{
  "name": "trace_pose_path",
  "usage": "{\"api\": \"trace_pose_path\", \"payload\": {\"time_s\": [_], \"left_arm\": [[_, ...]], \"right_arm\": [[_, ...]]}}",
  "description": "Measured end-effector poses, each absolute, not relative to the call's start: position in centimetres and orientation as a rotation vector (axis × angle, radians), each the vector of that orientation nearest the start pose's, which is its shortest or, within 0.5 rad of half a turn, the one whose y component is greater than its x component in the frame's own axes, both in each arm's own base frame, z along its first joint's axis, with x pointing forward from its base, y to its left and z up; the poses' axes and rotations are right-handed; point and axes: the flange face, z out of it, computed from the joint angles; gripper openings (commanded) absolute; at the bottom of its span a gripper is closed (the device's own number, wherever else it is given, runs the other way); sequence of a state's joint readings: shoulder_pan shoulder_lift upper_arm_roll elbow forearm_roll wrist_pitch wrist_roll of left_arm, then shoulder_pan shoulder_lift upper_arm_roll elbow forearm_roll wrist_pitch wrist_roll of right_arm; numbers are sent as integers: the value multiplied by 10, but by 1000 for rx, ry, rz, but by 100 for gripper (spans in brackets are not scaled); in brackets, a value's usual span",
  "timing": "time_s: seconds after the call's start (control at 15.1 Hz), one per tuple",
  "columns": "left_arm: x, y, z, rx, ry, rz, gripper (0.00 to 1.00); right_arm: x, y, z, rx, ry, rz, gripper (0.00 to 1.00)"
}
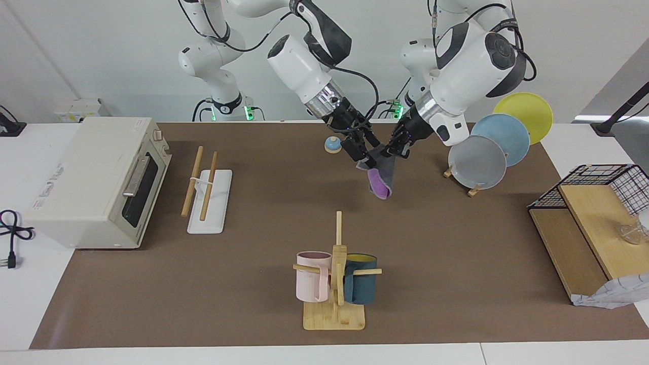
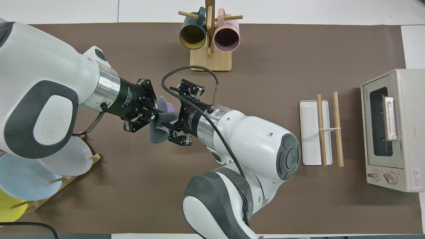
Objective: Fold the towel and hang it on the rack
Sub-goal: 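Grasp the hanging towel with the right gripper below the left gripper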
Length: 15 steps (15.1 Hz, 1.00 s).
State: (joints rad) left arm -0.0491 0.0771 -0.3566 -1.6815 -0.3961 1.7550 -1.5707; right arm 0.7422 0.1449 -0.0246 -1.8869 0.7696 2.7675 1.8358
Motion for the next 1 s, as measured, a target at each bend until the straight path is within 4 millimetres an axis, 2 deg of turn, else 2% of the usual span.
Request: {"api": "trace_pose_path", "payload": {"time_s": [0.33,0.66,1.0], "left_arm": [[531,-258,556,-2705,-1956,568,0],[533,-256,557,-2704,-1975,559,0],[533,-256,557,-2703,-1978,559,0]], "right_arm": [[501,398,504,-1502,1766,379,100],[487,403,497,-1668,1783,517,100],[479,397,488,-1755,1751,530,100]]}}
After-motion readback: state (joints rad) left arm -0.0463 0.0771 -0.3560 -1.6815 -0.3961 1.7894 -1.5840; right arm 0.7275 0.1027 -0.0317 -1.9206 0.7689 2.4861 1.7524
